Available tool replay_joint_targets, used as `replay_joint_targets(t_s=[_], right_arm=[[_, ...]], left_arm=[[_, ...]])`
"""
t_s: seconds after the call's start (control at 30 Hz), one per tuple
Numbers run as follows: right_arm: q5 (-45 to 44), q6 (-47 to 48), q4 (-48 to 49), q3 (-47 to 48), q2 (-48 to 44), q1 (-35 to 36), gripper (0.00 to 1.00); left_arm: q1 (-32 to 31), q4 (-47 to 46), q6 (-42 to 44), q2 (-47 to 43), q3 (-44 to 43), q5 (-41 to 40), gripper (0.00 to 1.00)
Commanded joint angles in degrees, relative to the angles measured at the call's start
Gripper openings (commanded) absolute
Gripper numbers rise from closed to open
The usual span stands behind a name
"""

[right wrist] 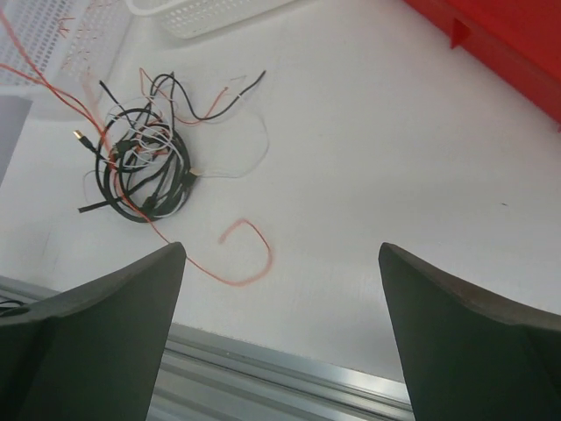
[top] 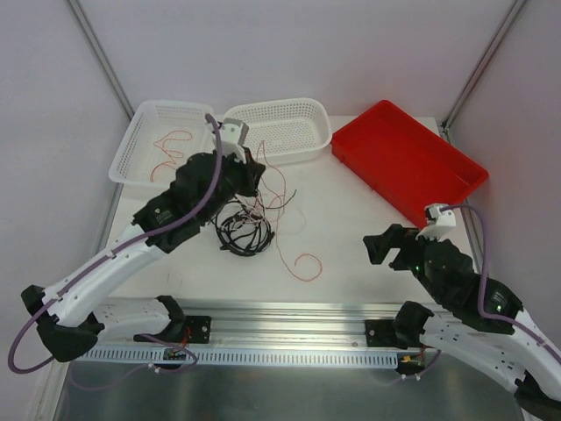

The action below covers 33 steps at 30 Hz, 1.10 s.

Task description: Untangle the cables

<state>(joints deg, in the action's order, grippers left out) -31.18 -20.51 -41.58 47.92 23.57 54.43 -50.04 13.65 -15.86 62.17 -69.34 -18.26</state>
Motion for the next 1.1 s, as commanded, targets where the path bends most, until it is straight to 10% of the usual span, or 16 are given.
replay_joint_targets(t_s=[0.0, 0.53, 0.9, 1.07], right_arm=[[-4.42, -0.4, -5.96, -2.65, -3.79, 0.23, 0.97], [-1.52, -1.55, -8.6, -8.72, -7.41, 0.32, 0.97], [-0.55, -2.08, -5.53, -14.08, -7.23, 0.32, 0.97], [0.24, -2.6, -4.83, -15.66, -5.12, 0.23, 0.97]], left_arm=[[5.28, 4.27, 6.62, 1.54, -9.04, 2.18, 0.0], [38.16, 5.69, 7.96, 22.19, -54.14, 9.12, 0.0], [57.5, 0.77, -4.09, 36.34, -42.3, 10.71, 0.01], [61.11, 0.68, -4.44, 43.9, -37.28, 12.28, 0.21]])
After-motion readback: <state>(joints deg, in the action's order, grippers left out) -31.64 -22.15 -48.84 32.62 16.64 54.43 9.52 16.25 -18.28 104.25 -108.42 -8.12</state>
